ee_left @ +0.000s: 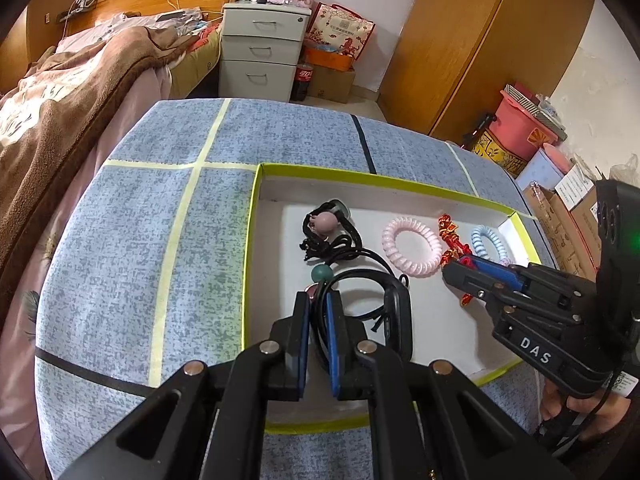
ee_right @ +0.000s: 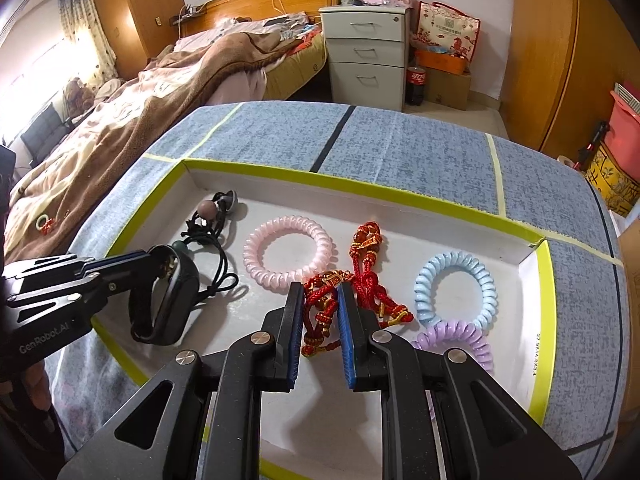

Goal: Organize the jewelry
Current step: 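Carry the red cord and black band into the green tray and open both tools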

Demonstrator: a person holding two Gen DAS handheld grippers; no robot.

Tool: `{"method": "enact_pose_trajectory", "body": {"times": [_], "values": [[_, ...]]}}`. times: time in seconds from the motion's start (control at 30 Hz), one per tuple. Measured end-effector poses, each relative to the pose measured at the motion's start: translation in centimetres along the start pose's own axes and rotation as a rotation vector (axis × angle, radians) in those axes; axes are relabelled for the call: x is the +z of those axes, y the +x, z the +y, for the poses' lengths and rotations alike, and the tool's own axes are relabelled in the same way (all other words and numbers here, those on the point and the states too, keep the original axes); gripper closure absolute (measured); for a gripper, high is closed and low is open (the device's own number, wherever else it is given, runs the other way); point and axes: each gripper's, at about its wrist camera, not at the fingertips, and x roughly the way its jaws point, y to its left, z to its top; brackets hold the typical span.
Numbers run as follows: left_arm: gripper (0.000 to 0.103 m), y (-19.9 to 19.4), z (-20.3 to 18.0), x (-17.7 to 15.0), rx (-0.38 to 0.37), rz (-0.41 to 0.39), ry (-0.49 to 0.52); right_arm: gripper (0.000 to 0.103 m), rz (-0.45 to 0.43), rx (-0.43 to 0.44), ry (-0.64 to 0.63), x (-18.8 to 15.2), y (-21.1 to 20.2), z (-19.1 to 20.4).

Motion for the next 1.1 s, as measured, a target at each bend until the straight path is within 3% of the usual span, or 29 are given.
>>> {"method": "enact_pose_trajectory", "body": {"times": [0.2,0.27,0.33,0.37,0.47,0.6,1.1], "values": [[0.092,0.1,0.1,0.0,-0.011,0.003,-0.004,0.083,-0.007,-0.017,-0.002,0.0,-0.1,0.1],[0.088,0.1,0.0,0.1,-0.01,0.007,-0.005,0.078,-0.011,-0.015,0.002,0.0,-0.3,-0.1],[0.085,0.1,-0.2,0.0,-0.001,0.003,0.001,0.061,-0.019,-0.002,0.004,0.0,-0.5,-0.1],[0.085,0.1,-0.2,0.0,-0.004,0.005,0.001,0.059,-0.023,0.0,0.002,0.0,-0.6,-0.1],[0.085,0.2,-0.3,0.0,-0.006,0.008,-0.004,0.059,-0.025,-0.004,0.004,0.2,-0.7,-0.1],[0.069,-0.2,-0.4,0.0,-0.018,-0.005,-0.004,0.059,-0.033,-0.002,0.003,0.2,-0.9,-0.2],[0.056,-4.5,-2.2,-1.8,-0.051,-0.097,0.043,0.058,-0.127,0.009,0.02,-1.9,-6.4,0.0]]}}
